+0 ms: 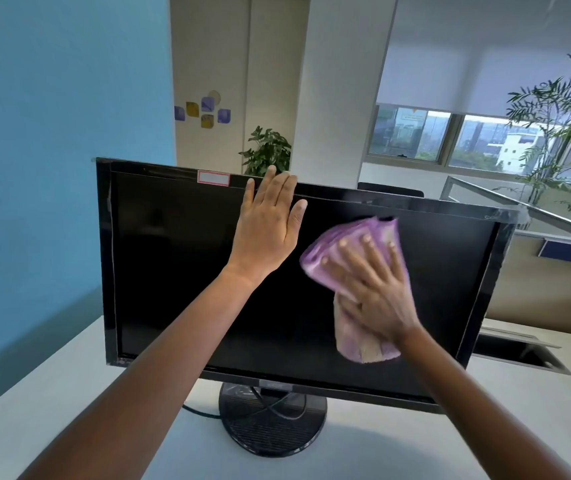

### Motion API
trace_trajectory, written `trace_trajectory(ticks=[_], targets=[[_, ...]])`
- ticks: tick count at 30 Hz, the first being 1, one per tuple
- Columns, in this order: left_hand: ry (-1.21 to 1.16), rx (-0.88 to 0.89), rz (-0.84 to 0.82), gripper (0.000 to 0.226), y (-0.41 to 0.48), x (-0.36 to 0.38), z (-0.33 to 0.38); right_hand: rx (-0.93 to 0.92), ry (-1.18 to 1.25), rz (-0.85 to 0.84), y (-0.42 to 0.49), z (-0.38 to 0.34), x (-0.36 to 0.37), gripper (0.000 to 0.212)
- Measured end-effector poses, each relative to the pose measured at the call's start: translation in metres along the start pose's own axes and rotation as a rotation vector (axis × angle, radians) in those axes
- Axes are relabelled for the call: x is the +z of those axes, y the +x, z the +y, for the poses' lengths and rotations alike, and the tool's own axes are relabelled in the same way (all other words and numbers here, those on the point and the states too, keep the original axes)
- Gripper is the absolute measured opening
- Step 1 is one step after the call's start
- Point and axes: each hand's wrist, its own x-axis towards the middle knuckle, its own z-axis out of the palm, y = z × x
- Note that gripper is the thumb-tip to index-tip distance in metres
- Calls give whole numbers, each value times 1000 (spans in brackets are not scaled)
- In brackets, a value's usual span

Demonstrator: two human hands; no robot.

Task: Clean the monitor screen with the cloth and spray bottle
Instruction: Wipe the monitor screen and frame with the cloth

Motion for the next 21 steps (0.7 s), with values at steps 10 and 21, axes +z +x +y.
trace_trajectory(ticks=[10, 21], targets=[[40, 17, 79, 64, 1, 26, 20, 469, 92, 112, -11, 6, -4, 53], [45, -4, 93, 60, 0, 29, 22, -148, 89, -218, -103, -72, 17, 77]])
